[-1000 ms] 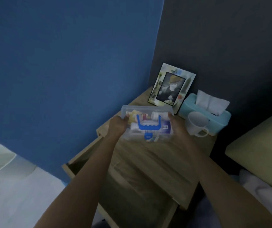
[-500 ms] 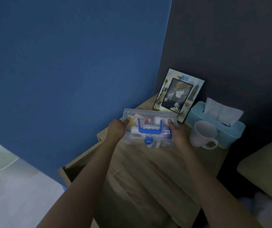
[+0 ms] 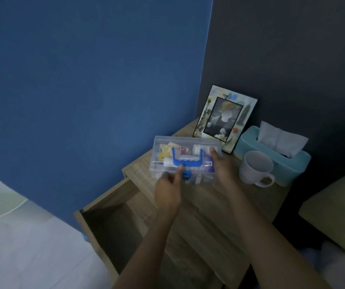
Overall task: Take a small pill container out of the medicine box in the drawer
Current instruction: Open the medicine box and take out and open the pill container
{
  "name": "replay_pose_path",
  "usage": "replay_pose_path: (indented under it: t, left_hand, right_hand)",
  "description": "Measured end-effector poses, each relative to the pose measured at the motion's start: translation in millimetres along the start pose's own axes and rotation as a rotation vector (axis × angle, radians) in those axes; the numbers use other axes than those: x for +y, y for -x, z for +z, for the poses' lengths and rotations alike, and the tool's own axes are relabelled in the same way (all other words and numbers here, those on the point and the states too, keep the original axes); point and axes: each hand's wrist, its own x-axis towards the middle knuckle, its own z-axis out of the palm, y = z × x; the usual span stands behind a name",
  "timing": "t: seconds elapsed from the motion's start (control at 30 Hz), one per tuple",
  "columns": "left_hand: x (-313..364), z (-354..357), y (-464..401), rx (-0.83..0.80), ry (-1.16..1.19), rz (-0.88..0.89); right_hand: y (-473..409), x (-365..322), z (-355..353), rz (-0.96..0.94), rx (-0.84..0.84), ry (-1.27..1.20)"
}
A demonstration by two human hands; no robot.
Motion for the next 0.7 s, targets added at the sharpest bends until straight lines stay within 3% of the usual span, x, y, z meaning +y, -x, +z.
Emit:
replay_pose_path:
  t: [0.07, 0.1, 0.3, 0.5, 0.7]
  left_hand:
    - [-2.9, 12.0, -2.2, -0.254, 0.098, -0.155]
    - [-1.6, 17.0, -4.9, -0.301, 0.165, -0.203]
    - [-2.2, 29.5, -14.7, -0.167, 0.232, -0.312]
    - [-2.2, 29.6, -15.0, -0.172, 0.290, -0.289]
    - [-1.8, 30.1, -9.5, -0.072, 0.275, -0.291]
  right_hand:
    - [-0.3, 0.2, 0.5, -0.018, 0.010, -0.003]
    - [-0.4, 0.2, 0.5, -0.026, 0.013, 0.006]
    - [-1.4, 1.6, 1.4, -0.030, 0.022, 0.036]
    - [-1.9, 2.3, 1.5, -0.054, 0.014, 0.027]
    - [-1.3, 1.4, 0.5, -0.037, 0.014, 0.033]
